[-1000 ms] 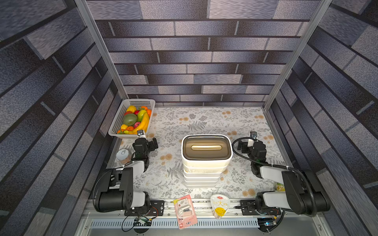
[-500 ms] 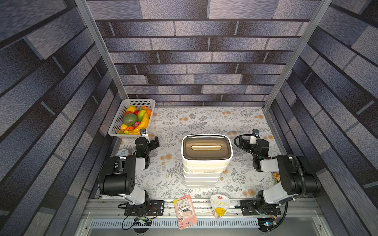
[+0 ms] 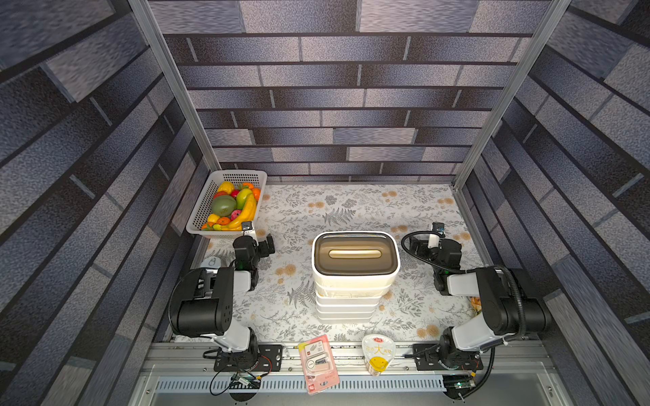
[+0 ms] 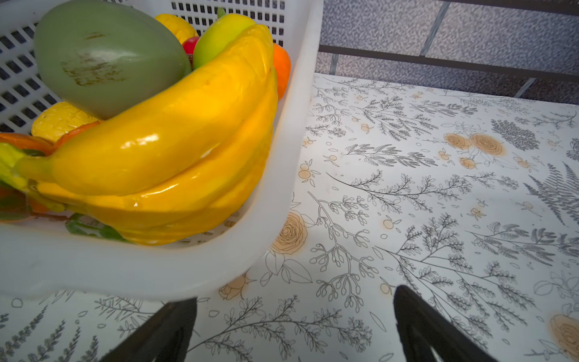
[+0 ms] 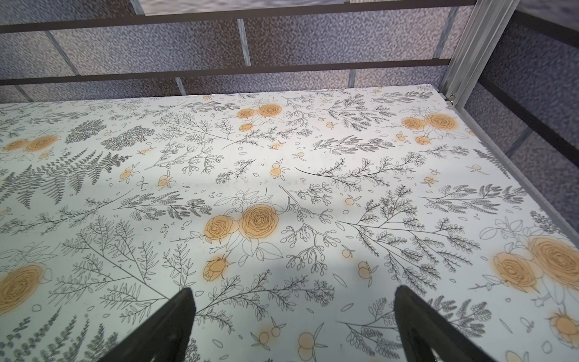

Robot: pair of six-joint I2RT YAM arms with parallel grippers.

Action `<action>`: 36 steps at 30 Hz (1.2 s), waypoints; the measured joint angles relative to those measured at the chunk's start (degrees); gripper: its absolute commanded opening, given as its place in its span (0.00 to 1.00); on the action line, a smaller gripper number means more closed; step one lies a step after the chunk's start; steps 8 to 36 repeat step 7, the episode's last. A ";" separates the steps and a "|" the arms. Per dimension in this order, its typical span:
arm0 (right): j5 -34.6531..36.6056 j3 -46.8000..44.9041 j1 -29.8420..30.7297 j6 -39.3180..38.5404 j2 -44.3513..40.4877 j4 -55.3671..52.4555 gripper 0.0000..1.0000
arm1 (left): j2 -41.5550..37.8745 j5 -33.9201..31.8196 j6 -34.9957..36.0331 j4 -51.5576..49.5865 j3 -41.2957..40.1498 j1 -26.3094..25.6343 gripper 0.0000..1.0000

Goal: Stack the tissue boxes
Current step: Reset both arms

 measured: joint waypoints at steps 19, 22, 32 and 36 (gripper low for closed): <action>0.33 0.17 0.96 -0.07 0.00 -0.48 1.00 | 0.00 0.00 0.00 -0.15 0.00 0.00 1.00; 0.33 0.17 0.96 -0.07 0.00 -0.48 1.00 | 0.00 0.00 0.00 -0.15 0.00 0.00 1.00; 0.33 0.17 0.96 -0.07 0.00 -0.48 1.00 | 0.00 0.00 0.00 -0.15 0.00 0.00 1.00; 0.33 0.17 0.96 -0.07 0.00 -0.48 1.00 | 0.00 0.00 0.00 -0.15 0.00 0.00 1.00</action>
